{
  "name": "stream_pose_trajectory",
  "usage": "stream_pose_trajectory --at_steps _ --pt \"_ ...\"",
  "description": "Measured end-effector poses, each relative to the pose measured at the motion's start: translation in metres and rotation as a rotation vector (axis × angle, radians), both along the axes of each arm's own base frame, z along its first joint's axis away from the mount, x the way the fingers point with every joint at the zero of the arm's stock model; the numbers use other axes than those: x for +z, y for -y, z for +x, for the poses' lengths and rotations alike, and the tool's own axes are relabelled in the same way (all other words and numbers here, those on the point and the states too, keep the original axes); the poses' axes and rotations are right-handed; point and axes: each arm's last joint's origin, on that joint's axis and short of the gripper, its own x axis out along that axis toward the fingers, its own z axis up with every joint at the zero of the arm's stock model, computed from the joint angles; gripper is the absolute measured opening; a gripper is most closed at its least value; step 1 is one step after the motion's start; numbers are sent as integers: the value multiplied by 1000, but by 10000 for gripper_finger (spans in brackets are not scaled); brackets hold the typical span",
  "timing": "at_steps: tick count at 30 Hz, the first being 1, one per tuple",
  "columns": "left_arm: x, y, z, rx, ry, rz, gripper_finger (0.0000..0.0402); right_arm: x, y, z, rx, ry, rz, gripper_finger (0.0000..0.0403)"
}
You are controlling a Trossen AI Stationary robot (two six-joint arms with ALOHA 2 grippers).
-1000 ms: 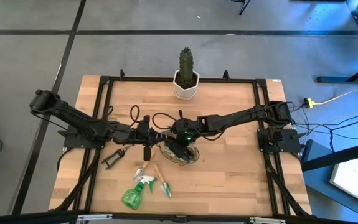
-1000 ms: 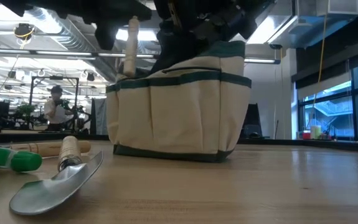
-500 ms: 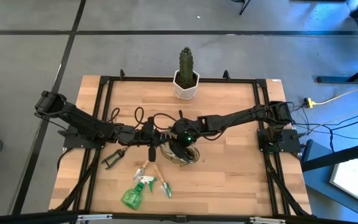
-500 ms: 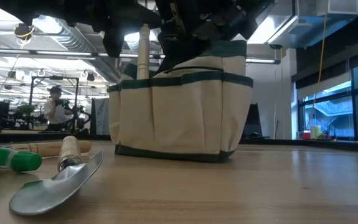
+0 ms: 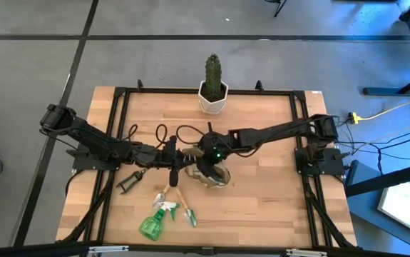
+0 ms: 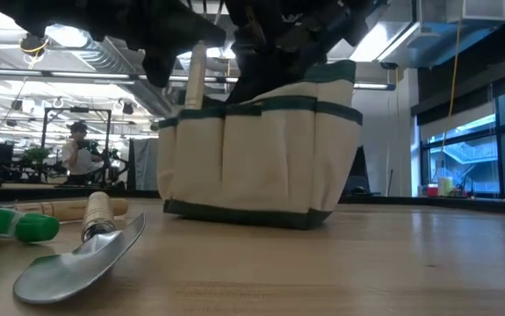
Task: Pick & Place Garden tools in Gardening bag
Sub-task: Put the brown hand rake into the green gardening bag
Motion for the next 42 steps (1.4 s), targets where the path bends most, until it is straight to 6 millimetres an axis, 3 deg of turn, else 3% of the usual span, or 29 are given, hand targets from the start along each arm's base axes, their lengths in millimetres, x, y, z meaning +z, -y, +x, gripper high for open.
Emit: stream_pose_trajectory --at_steps 9,22,36,42 --pt "19 -7 -1 59 139 57 6 8 2 -5 -13 -2 -38 3" --pt "10 -21 0 98 43 73 6 7 -2 -7 0 -16 -52 3" --pt "4 -19 0 14 -11 25 6 7 1 -6 -33 -13 -77 3" --pt "-13 -17 -1 -10 -37 -26 6 7 1 -5 -37 -6 -77 3"
